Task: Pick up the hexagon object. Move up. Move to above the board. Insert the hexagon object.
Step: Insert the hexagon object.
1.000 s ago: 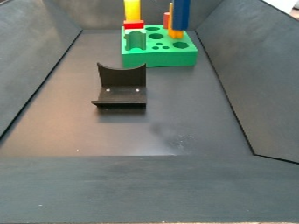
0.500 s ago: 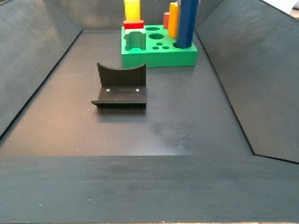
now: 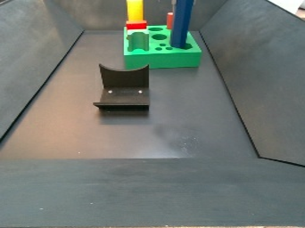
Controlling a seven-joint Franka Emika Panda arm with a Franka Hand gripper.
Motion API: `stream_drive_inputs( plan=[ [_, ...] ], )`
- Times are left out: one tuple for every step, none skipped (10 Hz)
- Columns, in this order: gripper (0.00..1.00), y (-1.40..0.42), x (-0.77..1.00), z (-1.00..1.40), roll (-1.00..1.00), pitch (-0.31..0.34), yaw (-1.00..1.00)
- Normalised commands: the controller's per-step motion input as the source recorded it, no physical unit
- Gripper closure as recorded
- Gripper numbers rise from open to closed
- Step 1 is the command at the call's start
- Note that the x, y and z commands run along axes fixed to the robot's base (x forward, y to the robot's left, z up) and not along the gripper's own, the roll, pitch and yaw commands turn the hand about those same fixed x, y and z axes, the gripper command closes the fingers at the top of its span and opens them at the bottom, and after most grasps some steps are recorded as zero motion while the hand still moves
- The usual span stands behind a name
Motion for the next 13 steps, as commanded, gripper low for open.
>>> stream_drive_inputs(
  plan=[
    [1.00, 0.17, -0.28, -0.73, 0.20, -0.027, 0.00],
    [1.00, 0.21, -0.40, -0.47, 0.17, 0.000, 0.00],
    [1.00, 0.25, -0.42, -0.26, 0.12, 0.037, 0.00],
    [1.00, 0.02, 0.00, 0.00, 0.00, 0.000, 0.00],
    [1.00, 0.01, -0.01, -0.02, 0.04, 0.004, 0.00],
    [1.00, 0.33, -0.35, -0.13, 0.03, 0.004, 0.00],
    [1.00, 0.25, -0.28, -0.05, 0.00, 0.000, 0.00],
    [1.00, -0.09, 0.00, -0.04, -0.02, -0.020, 0.00],
    [1.00, -0.13, 0.00, -0.25, -0.07, -0.097, 0.00],
    [1.00, -0.23, 0.00, -0.29, -0.07, -0.106, 0.03],
    [1.00, -0.28, -0.06, -0.27, -0.06, -0.114, 0.00],
    [1.00, -0.27, -0.07, -0.34, -0.04, -0.099, 0.00],
    [1.00, -0.20, -0.06, -0.50, 0.00, -0.089, 0.00]
  ],
)
